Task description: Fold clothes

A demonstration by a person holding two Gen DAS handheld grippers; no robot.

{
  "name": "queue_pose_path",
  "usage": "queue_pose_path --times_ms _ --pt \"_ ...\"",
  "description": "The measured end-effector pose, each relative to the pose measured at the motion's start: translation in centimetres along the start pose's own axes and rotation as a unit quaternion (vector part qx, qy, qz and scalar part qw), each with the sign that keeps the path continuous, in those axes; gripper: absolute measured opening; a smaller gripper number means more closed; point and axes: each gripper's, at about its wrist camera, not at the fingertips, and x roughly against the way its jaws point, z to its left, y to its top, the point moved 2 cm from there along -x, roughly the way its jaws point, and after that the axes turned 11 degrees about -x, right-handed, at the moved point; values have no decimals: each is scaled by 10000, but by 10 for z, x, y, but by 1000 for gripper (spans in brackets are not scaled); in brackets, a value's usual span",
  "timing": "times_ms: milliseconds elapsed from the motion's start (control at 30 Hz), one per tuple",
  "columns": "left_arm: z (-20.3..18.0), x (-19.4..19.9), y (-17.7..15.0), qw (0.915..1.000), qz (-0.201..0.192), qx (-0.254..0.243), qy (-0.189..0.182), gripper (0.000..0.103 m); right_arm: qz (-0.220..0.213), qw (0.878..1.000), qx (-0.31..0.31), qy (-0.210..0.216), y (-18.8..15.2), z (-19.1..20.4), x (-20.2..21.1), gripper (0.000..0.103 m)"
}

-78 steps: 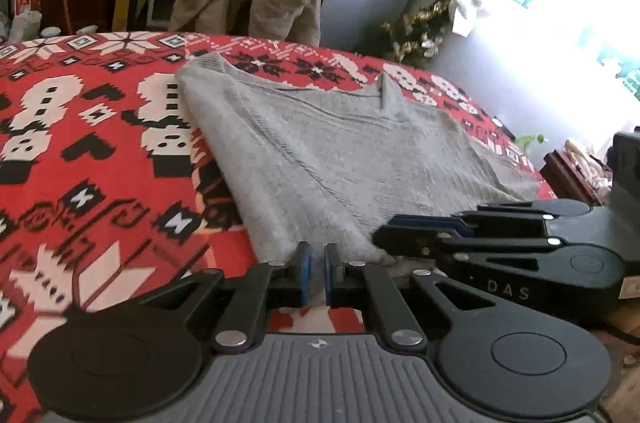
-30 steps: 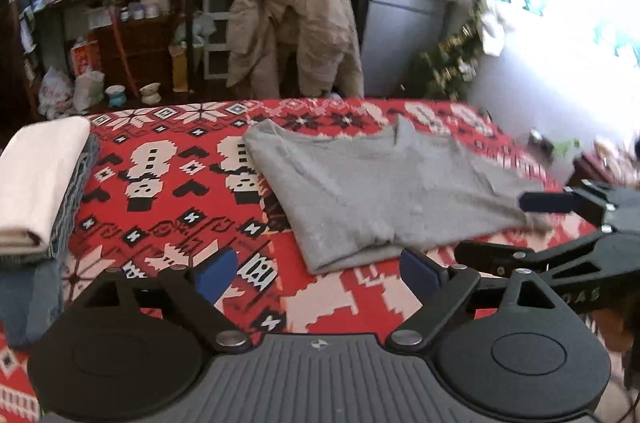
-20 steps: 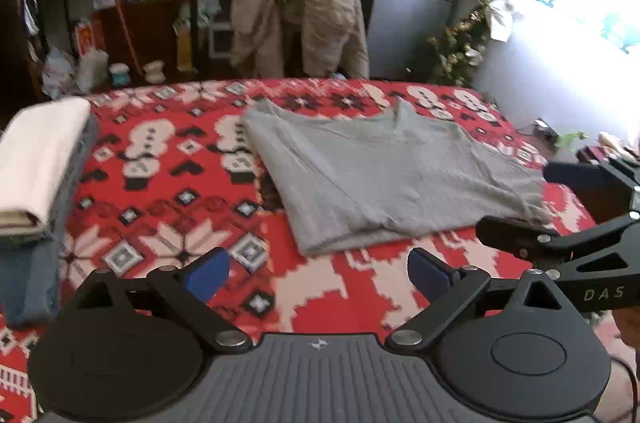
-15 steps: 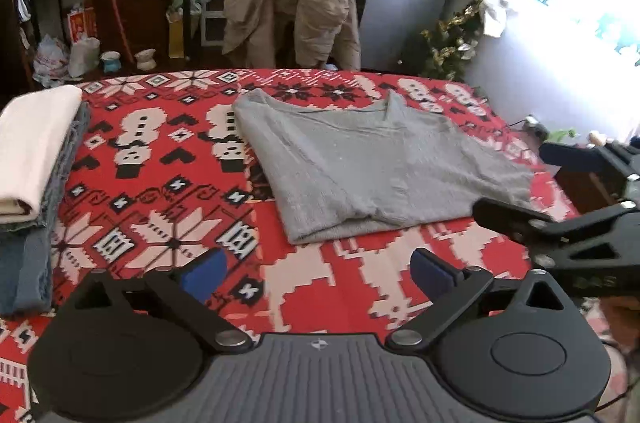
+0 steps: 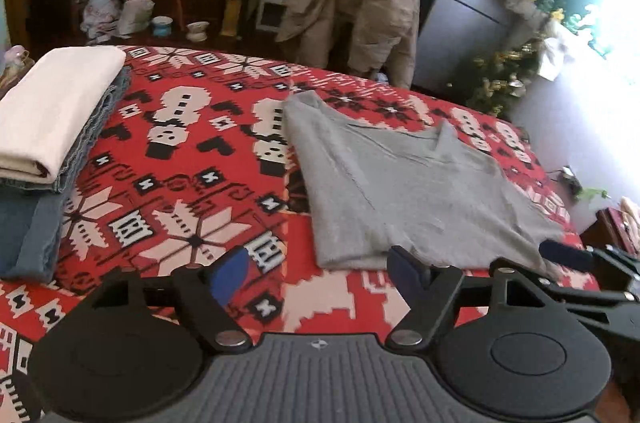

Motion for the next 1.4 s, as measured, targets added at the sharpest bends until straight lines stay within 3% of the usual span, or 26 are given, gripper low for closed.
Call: queue_pose_path --times_ms 33,100,133,167,200,233,367,800,967,1133,1400 --pt "2 -4 3 9998 2 48 -206 72 30 10000 -46 -4 1 0 -4 69" --pt "8 -16 10 9973 115 354 -638 44 28 10000 -47 -20 2 0 -12 60" --pt "11 -24 13 9954 212 493 -792 36 25 10000 -29 -12 3 1 -15 55" --pt "15 -33 16 9933 313 620 -924 14 27 10000 -41 14 4 2 -19 50" --pt "18 -41 18 9916 405 738 -979 0 45 10000 -59 60 6 4 -25 38" --pt "21 -49 20 9900 440 894 -1003 0 70 9999 -72 112 8 6 -31 28" --pt "36 -77 30 9786 426 1556 -1279 0 172 9993 -125 318 16 14 -55 6" --pt "74 -148 45 9557 689 2525 -1347 0 708 9941 -385 731 33 40 -154 4" --pt "71 -140 23 9508 821 2559 -1540 0 863 9928 -332 756 22 41 -161 4" --pt "67 -124 5 9519 886 2431 -1643 0 890 9926 -290 777 15 36 -149 5" --pt "56 -110 -8 9626 906 2020 -1560 2 735 9934 85 877 0 43 -121 5"
